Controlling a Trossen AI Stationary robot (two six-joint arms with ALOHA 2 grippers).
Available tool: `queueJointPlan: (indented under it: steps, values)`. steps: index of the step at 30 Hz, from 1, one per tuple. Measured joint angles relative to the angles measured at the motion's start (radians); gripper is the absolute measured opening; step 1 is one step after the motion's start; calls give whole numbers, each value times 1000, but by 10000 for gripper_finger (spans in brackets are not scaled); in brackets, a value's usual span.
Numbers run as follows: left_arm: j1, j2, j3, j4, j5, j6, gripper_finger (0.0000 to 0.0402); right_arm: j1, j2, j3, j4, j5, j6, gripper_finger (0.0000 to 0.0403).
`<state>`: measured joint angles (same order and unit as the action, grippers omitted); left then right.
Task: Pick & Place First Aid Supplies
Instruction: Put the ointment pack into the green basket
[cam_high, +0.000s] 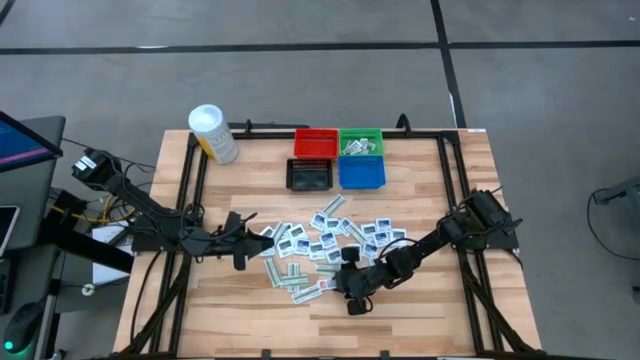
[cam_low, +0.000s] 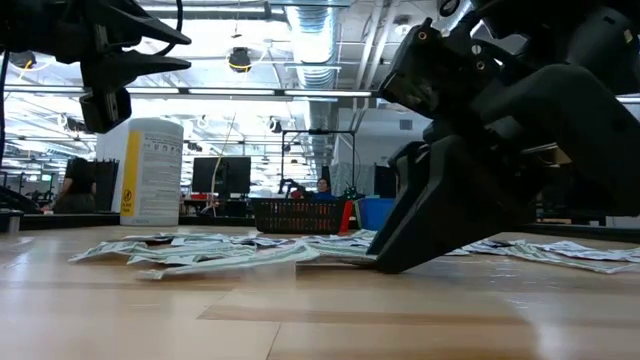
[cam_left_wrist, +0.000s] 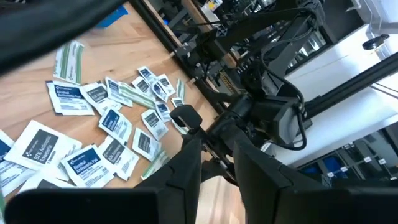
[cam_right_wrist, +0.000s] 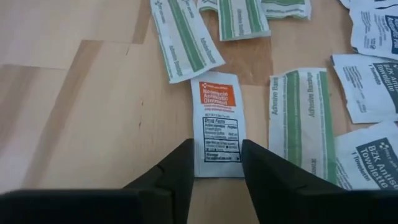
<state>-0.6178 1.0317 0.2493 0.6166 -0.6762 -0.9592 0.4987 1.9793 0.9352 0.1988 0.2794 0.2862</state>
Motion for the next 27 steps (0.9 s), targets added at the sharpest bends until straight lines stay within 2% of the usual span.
queueJointPlan:
  steps: [5, 15, 19, 24, 27]
  values:
    - [0, 0, 0, 0, -1, 10, 95, 12, -6, -1, -3, -1, 17, 102]
    - [0, 54, 0, -4, -3, 38, 95, 12, -3, -4, 36, -15, 184, 35]
    - [0, 94, 0, -3, 38, -2, 95, 12, 1, -7, 91, -30, 187, 6]
    - [-17, 151, 0, -3, 52, -16, 95, 12, -12, -8, 167, -29, 210, 10]
    - [-16, 193, 0, -3, 27, -18, 95, 12, -40, -6, 188, -23, 229, 8]
